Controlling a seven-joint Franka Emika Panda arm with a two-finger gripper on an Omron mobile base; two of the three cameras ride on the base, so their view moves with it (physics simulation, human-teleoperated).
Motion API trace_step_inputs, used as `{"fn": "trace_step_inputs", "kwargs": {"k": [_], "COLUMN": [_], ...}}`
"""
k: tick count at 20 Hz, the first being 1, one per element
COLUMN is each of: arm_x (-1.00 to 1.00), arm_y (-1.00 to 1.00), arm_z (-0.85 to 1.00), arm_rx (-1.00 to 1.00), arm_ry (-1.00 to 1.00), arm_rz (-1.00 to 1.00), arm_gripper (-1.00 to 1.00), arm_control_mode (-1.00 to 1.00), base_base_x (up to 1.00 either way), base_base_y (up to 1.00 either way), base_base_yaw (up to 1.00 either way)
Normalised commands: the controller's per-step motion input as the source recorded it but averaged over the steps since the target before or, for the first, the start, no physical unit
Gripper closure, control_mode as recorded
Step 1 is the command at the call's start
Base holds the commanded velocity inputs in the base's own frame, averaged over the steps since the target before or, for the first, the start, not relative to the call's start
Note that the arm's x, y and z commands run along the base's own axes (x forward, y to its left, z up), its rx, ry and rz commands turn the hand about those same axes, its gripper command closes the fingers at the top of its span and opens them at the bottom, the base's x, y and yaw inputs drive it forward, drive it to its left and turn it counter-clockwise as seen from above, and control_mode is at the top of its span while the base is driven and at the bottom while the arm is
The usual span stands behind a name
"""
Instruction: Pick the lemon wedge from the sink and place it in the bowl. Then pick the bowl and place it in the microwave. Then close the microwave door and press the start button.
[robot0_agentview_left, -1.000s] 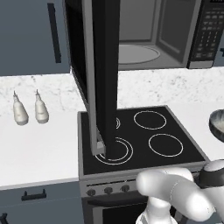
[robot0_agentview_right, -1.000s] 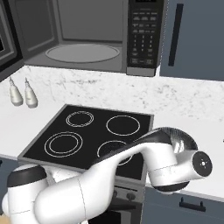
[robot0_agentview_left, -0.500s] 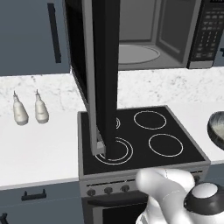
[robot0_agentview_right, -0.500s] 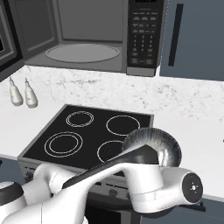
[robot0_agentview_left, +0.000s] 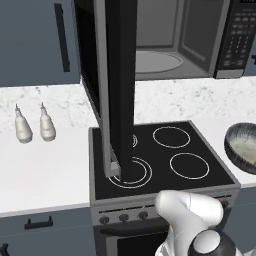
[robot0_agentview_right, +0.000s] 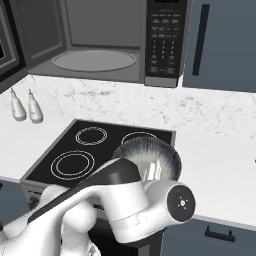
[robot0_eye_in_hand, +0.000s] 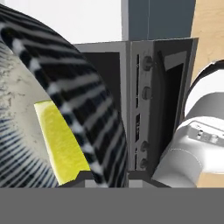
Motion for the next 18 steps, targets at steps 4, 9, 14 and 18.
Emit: {"fn": "trace_step_inputs", "kwargs": {"k": [4,9,14,18], "arm_x": [-0.13,0.00,0.00,0.00], "arm_y": [0.42,0.41,0.44,0.34], "arm_z": [0.43,0.48,0.55,0.56], "arm_rx": [0.00,0.00,0.00,0.00], "arm_ry": [0.00,0.00,-0.01,-0.04], "arm_rz": [0.10,0.05,0.05,0.06], "arm_gripper": [1.00,1.00,1.00,1.00], "arm_control_mode": [-1.00,-1.00,-1.00,-1.00], "base_base_x": [0.00,0.00,0.00,0.00], "base_base_y": [0.00,0.00,0.00,0.00], "base_base_yaw": [0.00,0.00,0.00,0.00]}}
